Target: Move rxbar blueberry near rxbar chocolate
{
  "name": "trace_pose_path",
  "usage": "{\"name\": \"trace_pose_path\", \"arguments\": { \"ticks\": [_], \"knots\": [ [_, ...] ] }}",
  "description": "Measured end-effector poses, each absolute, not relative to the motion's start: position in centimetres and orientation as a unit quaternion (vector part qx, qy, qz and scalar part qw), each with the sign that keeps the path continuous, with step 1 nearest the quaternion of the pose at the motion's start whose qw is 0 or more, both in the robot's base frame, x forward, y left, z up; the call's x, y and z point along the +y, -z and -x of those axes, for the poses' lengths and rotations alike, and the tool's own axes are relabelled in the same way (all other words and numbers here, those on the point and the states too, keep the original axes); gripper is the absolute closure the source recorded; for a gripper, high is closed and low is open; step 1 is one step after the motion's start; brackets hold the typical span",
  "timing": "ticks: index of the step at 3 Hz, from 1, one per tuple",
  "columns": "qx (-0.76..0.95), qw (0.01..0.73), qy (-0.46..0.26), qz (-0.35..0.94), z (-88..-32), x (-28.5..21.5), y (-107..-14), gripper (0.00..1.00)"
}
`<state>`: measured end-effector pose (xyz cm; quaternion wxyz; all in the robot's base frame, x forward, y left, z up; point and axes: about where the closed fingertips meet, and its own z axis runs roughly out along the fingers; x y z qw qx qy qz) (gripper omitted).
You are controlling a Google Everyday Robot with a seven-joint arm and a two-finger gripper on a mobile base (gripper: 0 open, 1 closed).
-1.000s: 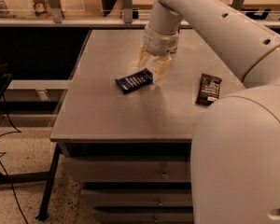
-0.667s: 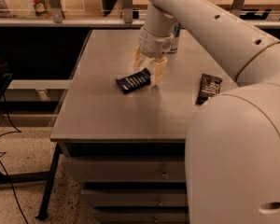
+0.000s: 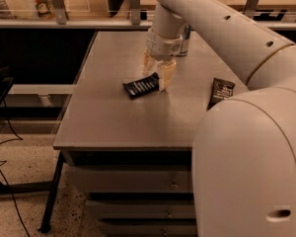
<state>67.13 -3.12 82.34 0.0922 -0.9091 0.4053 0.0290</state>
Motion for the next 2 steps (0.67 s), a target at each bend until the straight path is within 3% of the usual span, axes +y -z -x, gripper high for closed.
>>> {"name": "trace_pose_path", "arguments": {
  "ticks": [2],
  "knots": [
    [0.403, 0.091, -0.029, 0.91, -66.94, -3.22, -82.47, 1.0]
  ]
}}
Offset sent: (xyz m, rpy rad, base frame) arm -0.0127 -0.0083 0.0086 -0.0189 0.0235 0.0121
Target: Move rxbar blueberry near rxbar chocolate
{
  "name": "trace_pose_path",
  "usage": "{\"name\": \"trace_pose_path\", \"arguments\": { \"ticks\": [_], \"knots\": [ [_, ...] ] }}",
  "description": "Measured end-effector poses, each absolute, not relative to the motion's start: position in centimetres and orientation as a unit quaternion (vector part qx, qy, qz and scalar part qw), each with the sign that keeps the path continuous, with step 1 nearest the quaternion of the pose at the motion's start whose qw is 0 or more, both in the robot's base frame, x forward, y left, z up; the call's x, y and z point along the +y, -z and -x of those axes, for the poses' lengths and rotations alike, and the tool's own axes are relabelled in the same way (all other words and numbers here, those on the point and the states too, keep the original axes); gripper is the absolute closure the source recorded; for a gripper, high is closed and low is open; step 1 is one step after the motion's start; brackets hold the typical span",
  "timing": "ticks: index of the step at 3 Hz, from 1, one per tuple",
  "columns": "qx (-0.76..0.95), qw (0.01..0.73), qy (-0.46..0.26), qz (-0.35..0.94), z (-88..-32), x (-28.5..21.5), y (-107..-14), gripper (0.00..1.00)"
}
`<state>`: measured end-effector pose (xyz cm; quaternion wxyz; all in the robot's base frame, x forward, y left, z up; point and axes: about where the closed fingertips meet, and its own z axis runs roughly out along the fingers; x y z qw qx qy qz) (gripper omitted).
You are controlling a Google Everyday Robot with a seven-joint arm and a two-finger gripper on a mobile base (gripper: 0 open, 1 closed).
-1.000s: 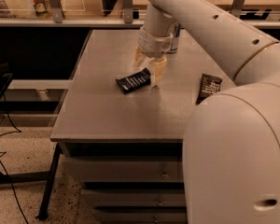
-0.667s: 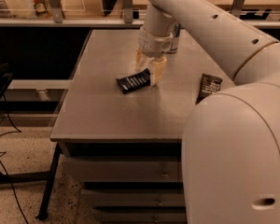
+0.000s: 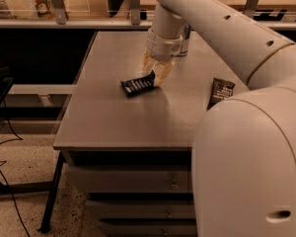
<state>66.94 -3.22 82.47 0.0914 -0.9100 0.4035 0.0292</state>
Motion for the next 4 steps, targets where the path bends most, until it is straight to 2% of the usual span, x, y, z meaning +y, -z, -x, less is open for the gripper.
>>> {"name": "trace_pose_path", "arguments": {
  "ticks": [4],
  "knots": [
    [0.434, 0.116, -0.002, 0.893, -68.3, -7.7, -86.0, 1.0]
  ]
}}
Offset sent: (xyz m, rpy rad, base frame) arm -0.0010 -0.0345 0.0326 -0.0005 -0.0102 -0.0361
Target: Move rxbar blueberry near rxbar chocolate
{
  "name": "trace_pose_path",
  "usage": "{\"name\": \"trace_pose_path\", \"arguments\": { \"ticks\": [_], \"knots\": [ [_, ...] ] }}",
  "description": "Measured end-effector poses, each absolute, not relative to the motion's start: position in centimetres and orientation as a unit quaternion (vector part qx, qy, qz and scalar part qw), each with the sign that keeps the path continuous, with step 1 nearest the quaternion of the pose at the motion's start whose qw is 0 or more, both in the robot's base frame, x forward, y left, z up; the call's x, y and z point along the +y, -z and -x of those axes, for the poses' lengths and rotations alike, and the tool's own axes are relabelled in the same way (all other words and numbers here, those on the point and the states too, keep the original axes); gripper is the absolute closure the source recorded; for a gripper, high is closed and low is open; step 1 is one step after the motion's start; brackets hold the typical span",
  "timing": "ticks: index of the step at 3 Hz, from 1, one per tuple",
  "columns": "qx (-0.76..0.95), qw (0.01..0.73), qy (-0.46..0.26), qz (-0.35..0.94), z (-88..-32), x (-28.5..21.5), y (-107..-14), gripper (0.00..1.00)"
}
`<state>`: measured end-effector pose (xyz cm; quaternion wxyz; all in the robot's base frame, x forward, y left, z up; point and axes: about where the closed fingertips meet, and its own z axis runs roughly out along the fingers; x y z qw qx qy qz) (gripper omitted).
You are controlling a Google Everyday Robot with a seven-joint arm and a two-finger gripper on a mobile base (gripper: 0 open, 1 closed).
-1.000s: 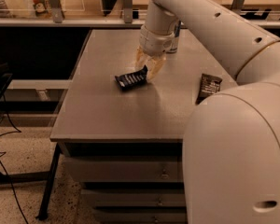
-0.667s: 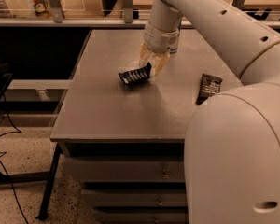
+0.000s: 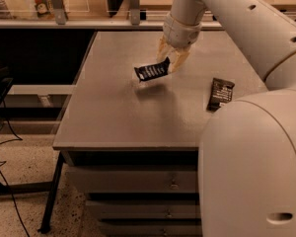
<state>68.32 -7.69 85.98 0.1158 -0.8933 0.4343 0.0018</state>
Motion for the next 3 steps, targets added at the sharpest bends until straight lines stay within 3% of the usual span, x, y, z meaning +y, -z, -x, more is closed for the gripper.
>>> {"name": "trace_pose_path", "arguments": {
  "ticks": [3],
  "knots": [
    [0.471, 0.139, 0.009, 0.871, -68.2, -12.8, -87.7, 1.0]
  ]
}}
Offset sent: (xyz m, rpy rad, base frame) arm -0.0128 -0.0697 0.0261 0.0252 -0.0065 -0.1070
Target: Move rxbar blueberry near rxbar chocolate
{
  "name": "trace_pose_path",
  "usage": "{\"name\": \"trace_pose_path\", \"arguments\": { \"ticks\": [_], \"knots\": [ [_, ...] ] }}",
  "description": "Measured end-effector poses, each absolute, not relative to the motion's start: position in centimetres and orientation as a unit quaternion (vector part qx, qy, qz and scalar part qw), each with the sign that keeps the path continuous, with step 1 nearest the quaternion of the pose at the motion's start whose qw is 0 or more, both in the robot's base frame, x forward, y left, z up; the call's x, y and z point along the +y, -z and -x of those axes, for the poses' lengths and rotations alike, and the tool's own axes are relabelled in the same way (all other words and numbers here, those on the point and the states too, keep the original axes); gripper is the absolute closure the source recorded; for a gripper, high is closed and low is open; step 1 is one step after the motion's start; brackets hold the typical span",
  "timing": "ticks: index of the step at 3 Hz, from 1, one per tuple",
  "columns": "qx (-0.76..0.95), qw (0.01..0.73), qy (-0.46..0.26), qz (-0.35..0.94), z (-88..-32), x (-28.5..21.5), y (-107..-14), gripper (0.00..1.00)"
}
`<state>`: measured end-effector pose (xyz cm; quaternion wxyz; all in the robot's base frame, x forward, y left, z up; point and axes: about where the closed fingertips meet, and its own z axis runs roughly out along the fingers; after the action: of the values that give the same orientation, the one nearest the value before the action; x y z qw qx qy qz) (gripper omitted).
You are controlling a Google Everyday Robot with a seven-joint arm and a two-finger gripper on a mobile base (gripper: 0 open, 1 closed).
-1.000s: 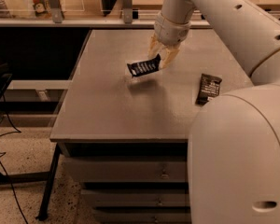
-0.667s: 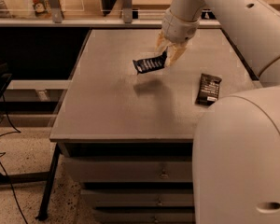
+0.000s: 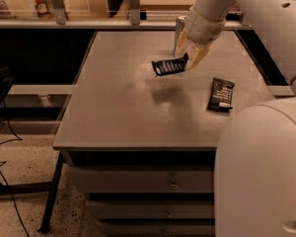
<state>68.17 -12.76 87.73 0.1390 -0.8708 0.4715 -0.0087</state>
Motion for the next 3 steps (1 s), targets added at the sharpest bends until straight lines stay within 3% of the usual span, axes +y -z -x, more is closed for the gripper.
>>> {"name": "trace_pose_path", "arguments": {
  "ticks": [2, 3],
  "knots": [
    [0.49, 0.143, 0.014, 0.86, -67.4, -15.5, -88.5, 1.0],
    [0.498, 0.143, 0.016, 0.855, -67.1, -16.6, -88.8, 0.83]
  ]
}}
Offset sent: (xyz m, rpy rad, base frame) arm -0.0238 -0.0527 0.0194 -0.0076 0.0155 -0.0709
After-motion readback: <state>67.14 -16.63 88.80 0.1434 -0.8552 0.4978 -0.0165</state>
